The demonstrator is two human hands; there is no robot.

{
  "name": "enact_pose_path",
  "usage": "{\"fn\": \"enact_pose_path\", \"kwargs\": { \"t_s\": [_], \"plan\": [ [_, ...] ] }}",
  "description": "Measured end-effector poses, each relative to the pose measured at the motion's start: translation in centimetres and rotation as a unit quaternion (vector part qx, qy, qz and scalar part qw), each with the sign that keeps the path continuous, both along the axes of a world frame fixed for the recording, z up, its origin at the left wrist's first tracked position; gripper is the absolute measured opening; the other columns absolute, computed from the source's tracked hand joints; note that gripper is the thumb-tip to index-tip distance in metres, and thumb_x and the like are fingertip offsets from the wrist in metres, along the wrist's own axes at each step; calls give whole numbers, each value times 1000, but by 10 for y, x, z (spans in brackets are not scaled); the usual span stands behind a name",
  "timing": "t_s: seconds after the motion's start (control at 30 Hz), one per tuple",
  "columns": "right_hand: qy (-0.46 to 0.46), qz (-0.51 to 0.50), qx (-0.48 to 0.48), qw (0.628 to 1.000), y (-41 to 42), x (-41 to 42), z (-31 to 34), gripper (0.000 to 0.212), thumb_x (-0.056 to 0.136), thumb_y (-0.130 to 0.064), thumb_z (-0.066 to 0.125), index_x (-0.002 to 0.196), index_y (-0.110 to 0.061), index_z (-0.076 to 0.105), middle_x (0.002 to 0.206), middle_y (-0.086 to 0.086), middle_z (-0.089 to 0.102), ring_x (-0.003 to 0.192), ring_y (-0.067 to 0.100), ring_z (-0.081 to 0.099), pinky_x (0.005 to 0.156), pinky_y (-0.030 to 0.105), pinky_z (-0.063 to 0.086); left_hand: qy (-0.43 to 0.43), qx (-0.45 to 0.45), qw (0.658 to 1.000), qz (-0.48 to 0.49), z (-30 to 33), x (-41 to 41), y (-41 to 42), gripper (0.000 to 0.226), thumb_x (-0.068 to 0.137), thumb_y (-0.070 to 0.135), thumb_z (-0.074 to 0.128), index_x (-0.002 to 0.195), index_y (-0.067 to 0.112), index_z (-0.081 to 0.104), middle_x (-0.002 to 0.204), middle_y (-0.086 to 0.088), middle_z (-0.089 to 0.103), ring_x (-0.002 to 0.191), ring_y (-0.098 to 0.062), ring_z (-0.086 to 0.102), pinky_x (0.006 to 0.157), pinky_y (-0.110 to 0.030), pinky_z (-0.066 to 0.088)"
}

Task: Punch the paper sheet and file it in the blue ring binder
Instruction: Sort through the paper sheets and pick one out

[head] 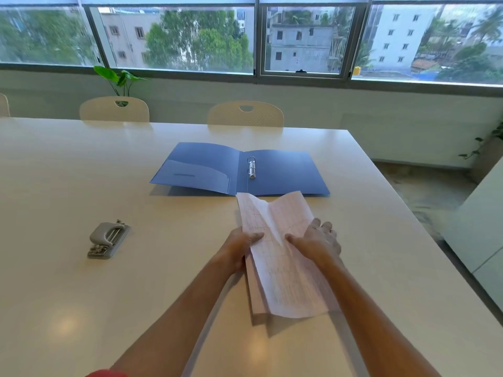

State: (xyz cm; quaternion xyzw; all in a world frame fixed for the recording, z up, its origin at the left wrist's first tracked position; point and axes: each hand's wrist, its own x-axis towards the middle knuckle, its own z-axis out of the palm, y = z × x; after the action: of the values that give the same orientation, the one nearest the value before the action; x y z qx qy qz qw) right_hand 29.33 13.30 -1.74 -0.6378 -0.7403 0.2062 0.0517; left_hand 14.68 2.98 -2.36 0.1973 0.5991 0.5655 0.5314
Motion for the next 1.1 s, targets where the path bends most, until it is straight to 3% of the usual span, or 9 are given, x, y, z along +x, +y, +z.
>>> {"fn": "enact_pose_path", "kwargs": {
  "t_s": [0.13, 0.27, 0.43, 0.53, 0.7, 0.8, 0.87, 1.0, 1.1],
  "plan": [
    [136, 4, -34, 990, 16, 23, 11, 98, 72, -65, 66, 144, -9, 30, 145, 15, 39, 131, 33, 41, 99, 41, 39, -10, 78, 997, -11, 0, -6, -13, 36, 89, 8, 62, 123, -1, 57, 113, -20, 68, 100, -36, 68, 81, -46, 58],
    [427, 58, -241, 870, 21, 51, 39, 107, 40, -60, 88, 127, -6, 56, 125, 15, 64, 110, 32, 63, 88, 40, 50, -26, 155, 986, -44, 21, -19, -29, 45, 82, 17, 69, 122, -1, 57, 121, -23, 64, 107, -38, 64, 83, -49, 56],
    [558, 180, -182, 789, 3, 57, 71, 39, 75, -21, 76, 105, 2, 68, 105, 18, 72, 101, 39, 67, 82, 46, 58, 55, 226, 972, -43, 67, -28, -38, 66, 53, 41, 88, 106, 8, 66, 104, -13, 72, 98, -33, 69, 75, -43, 59],
    [607, 209, -120, 758, -11, 53, 87, 28, 74, -10, 68, 101, -1, 70, 103, 17, 73, 97, 33, 70, 82, 43, 58, 141, 270, 952, 4, 89, -28, -42, 39, 71, 38, 76, 95, 9, 66, 90, -4, 73, 88, -28, 71, 76, -42, 60],
    [592, 227, -83, 769, -23, 43, 81, 22, 74, -9, 75, 97, -9, 72, 97, 7, 73, 95, 26, 69, 82, 41, 57, 268, 261, 926, 53, 93, -16, -50, 24, 78, 37, 63, 81, 13, 65, 77, 5, 72, 75, -24, 70, 69, -35, 60],
    [548, 210, -95, 804, -30, 35, 69, 26, 72, -25, 71, 95, -15, 72, 97, 7, 73, 97, 29, 69, 87, 50, 55, 251, 218, 941, 67, 73, -10, -51, 1, 86, 16, 67, 85, 16, 66, 88, 0, 70, 89, -29, 66, 80, -44, 57],
    [521, 212, -84, 822, -36, 30, 68, 25, 73, -34, 66, 93, -20, 70, 96, 3, 73, 97, 30, 69, 87, 51, 56, 253, 208, 941, 83, 66, -8, -52, 9, 87, 7, 63, 85, 16, 65, 89, 0, 69, 90, -28, 64, 79, -42, 56],
    [530, 219, -38, 818, -41, 27, 79, 15, 78, -35, 60, 89, -26, 66, 82, -15, 71, 88, 29, 69, 79, 45, 58, 265, 220, 935, 89, 69, -9, -54, 5, 83, 21, 66, 86, 20, 63, 78, 14, 71, 75, -20, 68, 64, -28, 58],
    [530, 211, -61, 819, -40, 25, 73, 7, 83, -27, 67, 89, -23, 69, 87, -7, 73, 91, 29, 69, 78, 41, 58, 245, 199, 944, 90, 63, -13, -54, 8, 82, 13, 71, 86, 19, 66, 81, 8, 72, 82, -23, 69, 73, -37, 58]
  ]
}}
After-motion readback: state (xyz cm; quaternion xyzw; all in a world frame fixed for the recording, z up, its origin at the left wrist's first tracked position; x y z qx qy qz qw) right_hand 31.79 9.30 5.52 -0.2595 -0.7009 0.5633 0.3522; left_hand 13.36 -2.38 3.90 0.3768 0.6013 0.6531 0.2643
